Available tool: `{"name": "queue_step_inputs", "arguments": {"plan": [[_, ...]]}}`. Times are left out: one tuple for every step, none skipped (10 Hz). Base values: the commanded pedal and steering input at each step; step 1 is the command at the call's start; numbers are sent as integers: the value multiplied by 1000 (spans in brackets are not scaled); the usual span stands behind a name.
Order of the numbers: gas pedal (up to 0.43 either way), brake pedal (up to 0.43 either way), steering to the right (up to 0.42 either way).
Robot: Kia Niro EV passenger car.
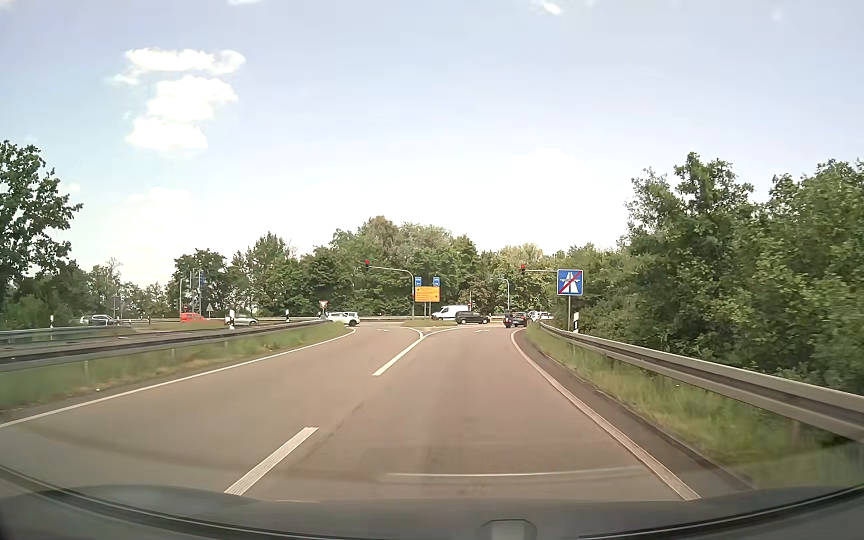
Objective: Follow the waypoints while adhering to traffic rules and regulations
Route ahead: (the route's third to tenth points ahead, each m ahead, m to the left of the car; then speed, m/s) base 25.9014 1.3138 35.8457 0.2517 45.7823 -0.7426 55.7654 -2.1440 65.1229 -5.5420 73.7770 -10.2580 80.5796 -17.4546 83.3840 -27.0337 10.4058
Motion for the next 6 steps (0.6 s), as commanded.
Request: {"name": "queue_step_inputs", "arguments": {"plan": [[0, 30, 2], [0, 30, 2], [0, 30, 2], [0, 30, 3], [0, 30, 3], [0, 30, 3]]}}
